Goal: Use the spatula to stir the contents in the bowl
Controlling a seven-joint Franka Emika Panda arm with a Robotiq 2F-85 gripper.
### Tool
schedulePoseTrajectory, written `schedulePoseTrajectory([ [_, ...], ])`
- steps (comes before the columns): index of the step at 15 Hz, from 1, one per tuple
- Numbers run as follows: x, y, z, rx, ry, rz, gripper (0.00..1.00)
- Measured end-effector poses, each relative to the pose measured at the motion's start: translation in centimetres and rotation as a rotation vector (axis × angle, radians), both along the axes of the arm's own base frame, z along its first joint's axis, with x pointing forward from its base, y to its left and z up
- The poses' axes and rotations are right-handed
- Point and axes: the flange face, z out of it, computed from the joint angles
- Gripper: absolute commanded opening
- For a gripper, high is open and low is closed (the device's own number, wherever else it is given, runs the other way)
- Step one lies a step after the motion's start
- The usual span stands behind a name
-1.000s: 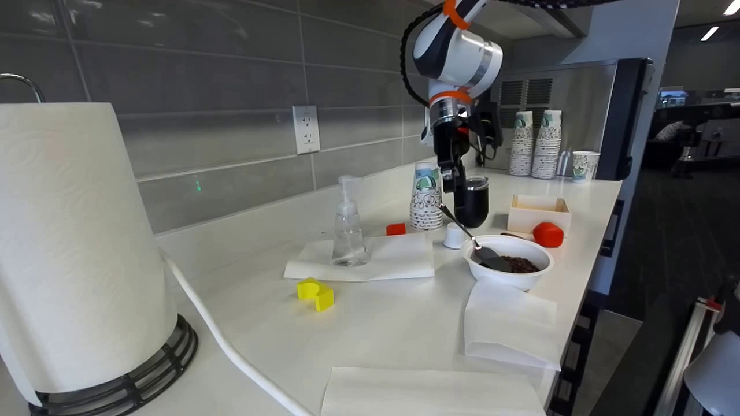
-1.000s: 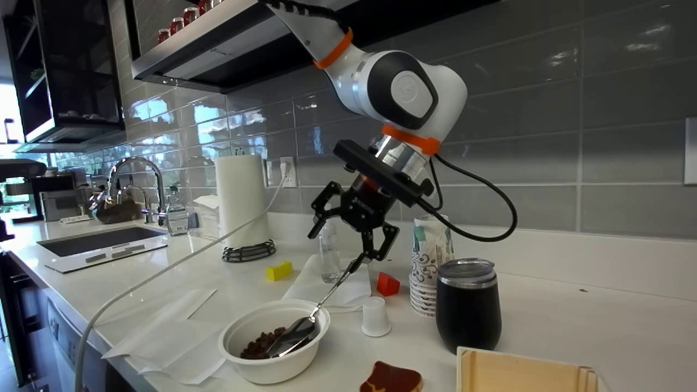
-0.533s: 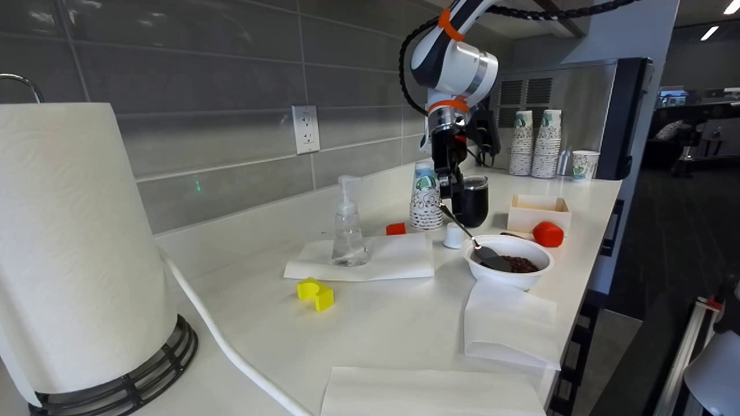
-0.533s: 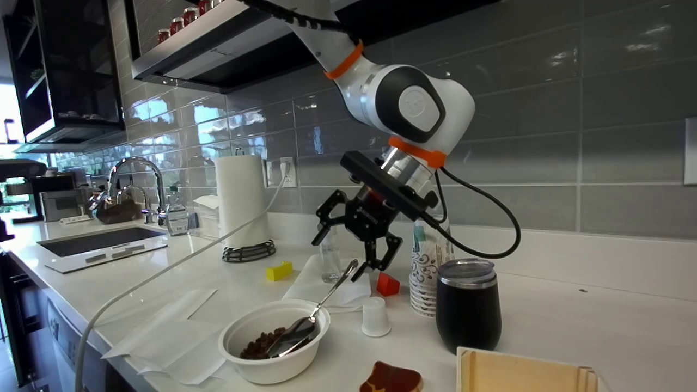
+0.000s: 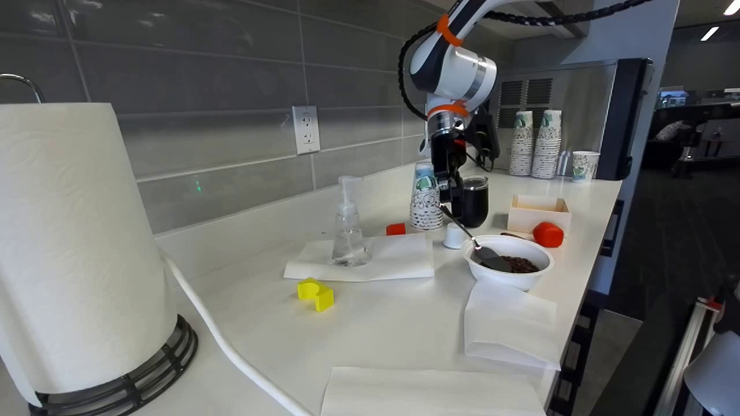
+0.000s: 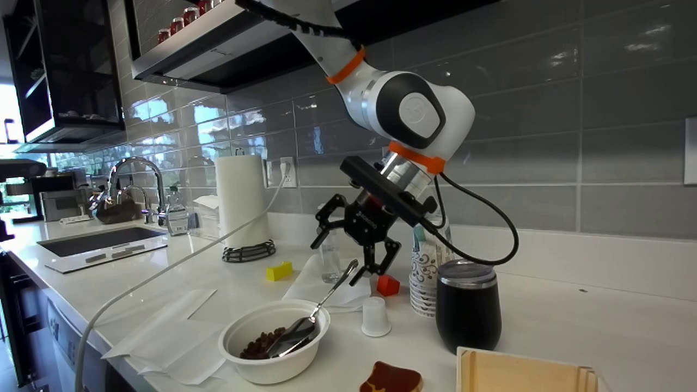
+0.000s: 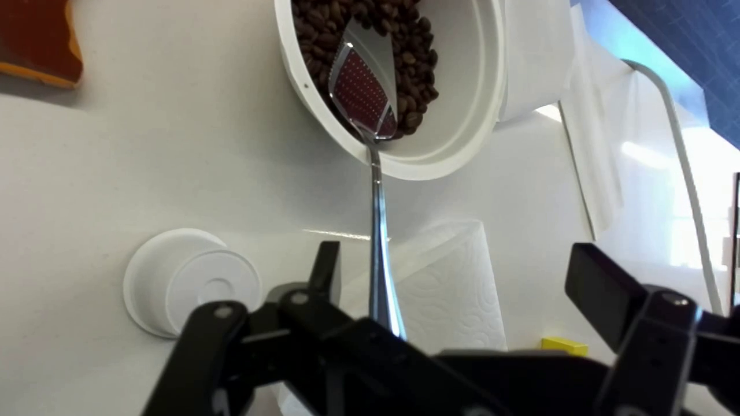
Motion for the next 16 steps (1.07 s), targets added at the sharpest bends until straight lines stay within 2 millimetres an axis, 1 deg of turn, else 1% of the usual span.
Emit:
schedulePoseTrajectory([
  [5,0.2,0.5,-0.6,0.007,-0.001,-0.004,1.00],
  [6,0.2,0.5,-0.6,0.009,-0.003,-0.008,0.75],
  [7,0.3,0.5,-0.6,0.011,-0.006,-0.012,0.74],
  [8,0.3,0.4,-0.6,0.012,-0.008,-0.016,0.68],
  [9,0.3,0.2,-0.6,0.012,-0.011,-0.018,0.58],
  [13,0.4,-0.4,-0.6,0.013,-0.020,-0.030,0.26],
  [15,0.4,-0.7,-0.8,0.016,-0.020,-0.035,0.12],
  [16,0.4,-0.9,-0.8,0.018,-0.021,-0.037,0.04],
])
